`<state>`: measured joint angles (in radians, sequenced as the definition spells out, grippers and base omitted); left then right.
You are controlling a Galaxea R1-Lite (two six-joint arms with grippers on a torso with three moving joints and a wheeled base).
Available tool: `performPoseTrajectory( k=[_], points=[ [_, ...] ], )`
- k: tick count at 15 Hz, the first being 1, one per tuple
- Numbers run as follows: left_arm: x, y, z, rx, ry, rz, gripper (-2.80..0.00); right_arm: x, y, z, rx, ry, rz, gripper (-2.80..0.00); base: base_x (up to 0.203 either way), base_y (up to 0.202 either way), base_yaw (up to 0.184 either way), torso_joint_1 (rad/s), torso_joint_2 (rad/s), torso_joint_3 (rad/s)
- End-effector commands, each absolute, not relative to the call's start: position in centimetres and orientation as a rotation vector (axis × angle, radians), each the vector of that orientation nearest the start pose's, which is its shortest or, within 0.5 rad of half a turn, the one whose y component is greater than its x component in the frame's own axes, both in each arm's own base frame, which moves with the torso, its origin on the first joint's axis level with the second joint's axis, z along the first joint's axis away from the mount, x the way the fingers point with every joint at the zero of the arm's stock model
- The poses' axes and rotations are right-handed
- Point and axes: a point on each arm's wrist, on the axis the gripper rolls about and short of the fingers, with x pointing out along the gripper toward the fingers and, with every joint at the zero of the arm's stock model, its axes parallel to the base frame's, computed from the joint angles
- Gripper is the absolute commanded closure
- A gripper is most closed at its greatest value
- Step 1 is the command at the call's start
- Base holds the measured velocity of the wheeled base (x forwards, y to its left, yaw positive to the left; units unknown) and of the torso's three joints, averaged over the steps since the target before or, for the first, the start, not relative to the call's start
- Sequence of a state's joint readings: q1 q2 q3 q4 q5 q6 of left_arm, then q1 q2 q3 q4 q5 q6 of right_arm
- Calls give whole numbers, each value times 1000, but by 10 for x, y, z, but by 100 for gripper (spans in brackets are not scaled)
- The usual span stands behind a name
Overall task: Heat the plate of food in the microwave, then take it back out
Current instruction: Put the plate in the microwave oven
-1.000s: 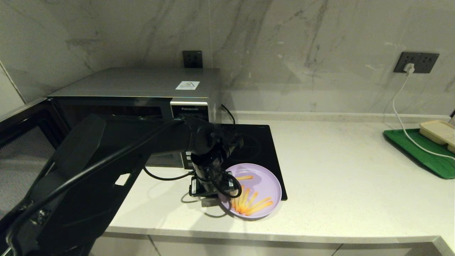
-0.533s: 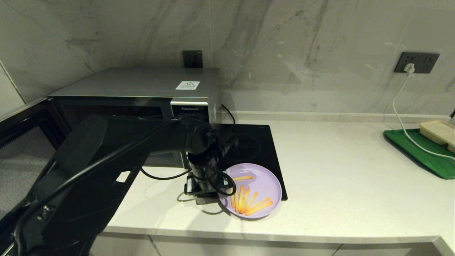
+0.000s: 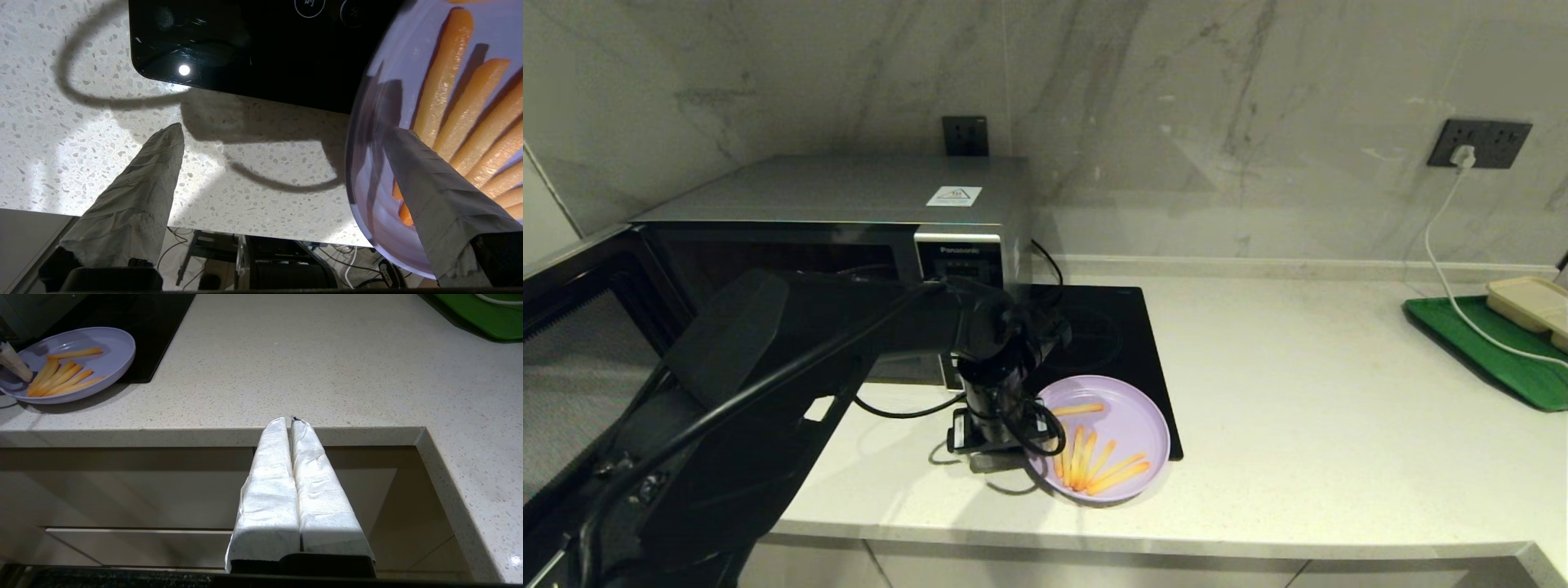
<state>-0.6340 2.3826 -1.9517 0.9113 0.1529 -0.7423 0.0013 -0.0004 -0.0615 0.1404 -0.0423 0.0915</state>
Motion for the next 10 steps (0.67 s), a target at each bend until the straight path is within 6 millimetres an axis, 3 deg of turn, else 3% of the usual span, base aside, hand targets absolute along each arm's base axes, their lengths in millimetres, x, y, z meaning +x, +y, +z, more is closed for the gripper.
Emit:
performPoseTrajectory(
  k=[1, 2, 3, 10],
  points=[
    [349, -253, 96, -106, 1313, 87, -280, -28, -1, 78, 90, 78, -45, 0, 0, 0, 0, 0, 0, 0],
    [349, -254, 97, -105, 1311, 85, -280, -28, -1, 78, 90, 78, -45, 0, 0, 0, 0, 0, 0, 0],
    [349, -254, 96, -103, 1309, 84, 0, -28, -1, 78, 90, 77, -45, 0, 0, 0, 0, 0, 0, 0],
    [345, -258, 99, -101, 1309, 69, 0, -28, -1, 78, 90, 78, -45, 0, 0, 0, 0, 0, 0, 0]
  ],
)
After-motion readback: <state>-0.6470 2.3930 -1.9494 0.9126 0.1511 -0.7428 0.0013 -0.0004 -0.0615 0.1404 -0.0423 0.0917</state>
